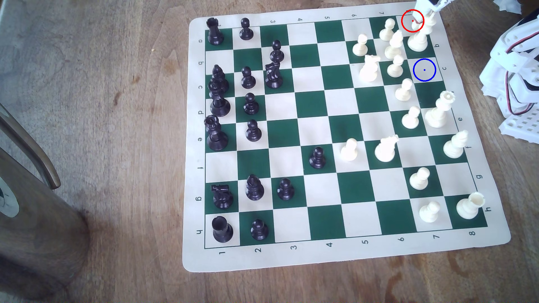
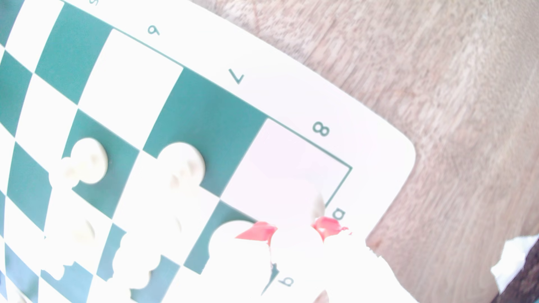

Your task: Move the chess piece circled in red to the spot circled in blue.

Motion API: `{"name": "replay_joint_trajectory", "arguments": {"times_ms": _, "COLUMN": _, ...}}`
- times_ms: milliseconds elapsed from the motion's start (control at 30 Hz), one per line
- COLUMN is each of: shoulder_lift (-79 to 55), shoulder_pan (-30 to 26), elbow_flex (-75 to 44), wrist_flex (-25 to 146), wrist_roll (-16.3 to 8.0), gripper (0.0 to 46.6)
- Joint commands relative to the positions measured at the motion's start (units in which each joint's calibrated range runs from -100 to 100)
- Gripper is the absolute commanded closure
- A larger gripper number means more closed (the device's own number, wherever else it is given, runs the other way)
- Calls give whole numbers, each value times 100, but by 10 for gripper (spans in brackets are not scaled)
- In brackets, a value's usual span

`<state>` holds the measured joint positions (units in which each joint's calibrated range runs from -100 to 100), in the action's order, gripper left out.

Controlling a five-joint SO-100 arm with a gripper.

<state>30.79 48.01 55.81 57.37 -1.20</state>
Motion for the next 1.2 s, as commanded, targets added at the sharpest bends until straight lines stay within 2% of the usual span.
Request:
{"name": "replay_joint_trajectory", "arguments": {"times_ms": 0, "shoulder_lift": 316, "shoulder_pan": -41, "elbow_flex": -803, "wrist_flex": 119, "wrist_roll": -10, "gripper": 464}}
{"name": "replay_joint_trajectory", "arguments": {"times_ms": 200, "shoulder_lift": 563, "shoulder_pan": -49, "elbow_flex": -1456, "wrist_flex": 389, "wrist_roll": -10, "gripper": 464}}
{"name": "replay_joint_trajectory", "arguments": {"times_ms": 433, "shoulder_lift": 1607, "shoulder_pan": -315, "elbow_flex": -1918, "wrist_flex": 1118, "wrist_roll": -24, "gripper": 464}}
{"name": "replay_joint_trajectory", "arguments": {"times_ms": 600, "shoulder_lift": 2490, "shoulder_pan": -722, "elbow_flex": -2199, "wrist_flex": 2330, "wrist_roll": -44, "gripper": 464}}
{"name": "replay_joint_trajectory", "arguments": {"times_ms": 767, "shoulder_lift": 2838, "shoulder_pan": -1324, "elbow_flex": -2797, "wrist_flex": 3649, "wrist_roll": -239, "gripper": 464}}
{"name": "replay_joint_trajectory", "arguments": {"times_ms": 833, "shoulder_lift": 2889, "shoulder_pan": -1520, "elbow_flex": -2562, "wrist_flex": 3821, "wrist_roll": -308, "gripper": 464}}
{"name": "replay_joint_trajectory", "arguments": {"times_ms": 933, "shoulder_lift": 3271, "shoulder_pan": -1739, "elbow_flex": -1573, "wrist_flex": 3706, "wrist_roll": -347, "gripper": 464}}
{"name": "replay_joint_trajectory", "arguments": {"times_ms": 1167, "shoulder_lift": 3593, "shoulder_pan": -1817, "elbow_flex": 140, "wrist_flex": 2985, "wrist_roll": -347, "gripper": 464}}
